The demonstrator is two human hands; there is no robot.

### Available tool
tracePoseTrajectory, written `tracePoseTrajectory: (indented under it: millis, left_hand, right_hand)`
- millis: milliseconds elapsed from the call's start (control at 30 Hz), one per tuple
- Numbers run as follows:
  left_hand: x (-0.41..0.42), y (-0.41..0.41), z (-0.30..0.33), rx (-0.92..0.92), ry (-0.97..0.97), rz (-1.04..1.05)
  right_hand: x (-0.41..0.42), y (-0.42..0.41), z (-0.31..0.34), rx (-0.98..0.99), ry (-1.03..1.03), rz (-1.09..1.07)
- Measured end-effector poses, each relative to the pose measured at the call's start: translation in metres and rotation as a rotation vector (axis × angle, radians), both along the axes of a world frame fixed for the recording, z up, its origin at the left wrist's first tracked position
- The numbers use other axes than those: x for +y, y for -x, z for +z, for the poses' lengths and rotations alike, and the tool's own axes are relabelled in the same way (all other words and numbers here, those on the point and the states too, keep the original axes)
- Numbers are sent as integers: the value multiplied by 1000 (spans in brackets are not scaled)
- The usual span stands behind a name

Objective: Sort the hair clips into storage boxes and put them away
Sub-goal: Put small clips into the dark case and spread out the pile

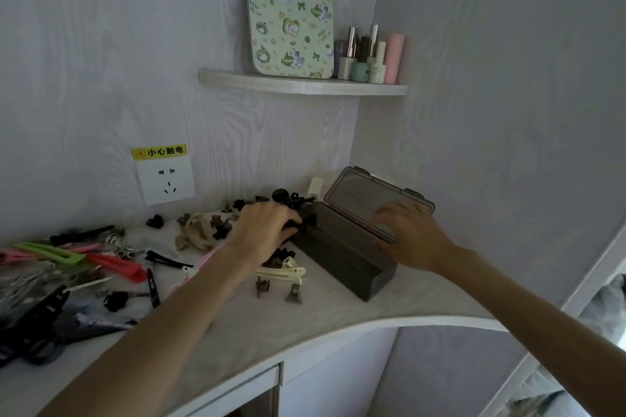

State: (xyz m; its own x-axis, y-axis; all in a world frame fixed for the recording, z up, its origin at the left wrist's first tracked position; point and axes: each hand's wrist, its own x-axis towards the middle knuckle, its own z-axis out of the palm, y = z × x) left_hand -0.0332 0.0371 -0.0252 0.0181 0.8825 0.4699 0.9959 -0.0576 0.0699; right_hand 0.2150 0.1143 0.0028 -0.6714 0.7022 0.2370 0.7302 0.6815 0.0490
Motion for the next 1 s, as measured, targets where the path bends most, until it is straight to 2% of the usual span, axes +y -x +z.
tracePoseTrajectory:
  millis: [133,200,267,333,400,467,700,833,867,933,1000]
  left_hand:
    - [-23,-1,1,-157,-90,13]
    - [-41,3,0,-253,-155,36]
    - [-63,6,-5,-333,-155,3]
    - [-83,8,-15,-365,-46,-39]
    - [-95,9,-27,-315,52,-16]
    - [-97,11,-36,-301,64,2]
    - [-88,35,-46,-452,42,37]
    - [-94,35,-30,-934,-191,-70]
    - [-100,36,-23,-1007,-261,-67]
    - [-118,51,-12,-1006,-250,-42]
    - [-139,65,-10,-773,2,16]
  right_hand:
    - [-24,14,11,173,-110,51]
    - [-48,27,12,283,-26,118]
    - [-73,43,2,243,142,148]
    - [-94,63,-21,150,236,112]
    - [-104,79,-44,109,225,33]
    - [-106,90,-60,159,177,10]
    - [-96,128,-74,303,186,113]
    - [-89,140,-72,358,229,186]
    - [-90,140,-72,372,257,206]
    - [-92,141,-69,358,298,270]
    - [-93,143,-64,250,253,335]
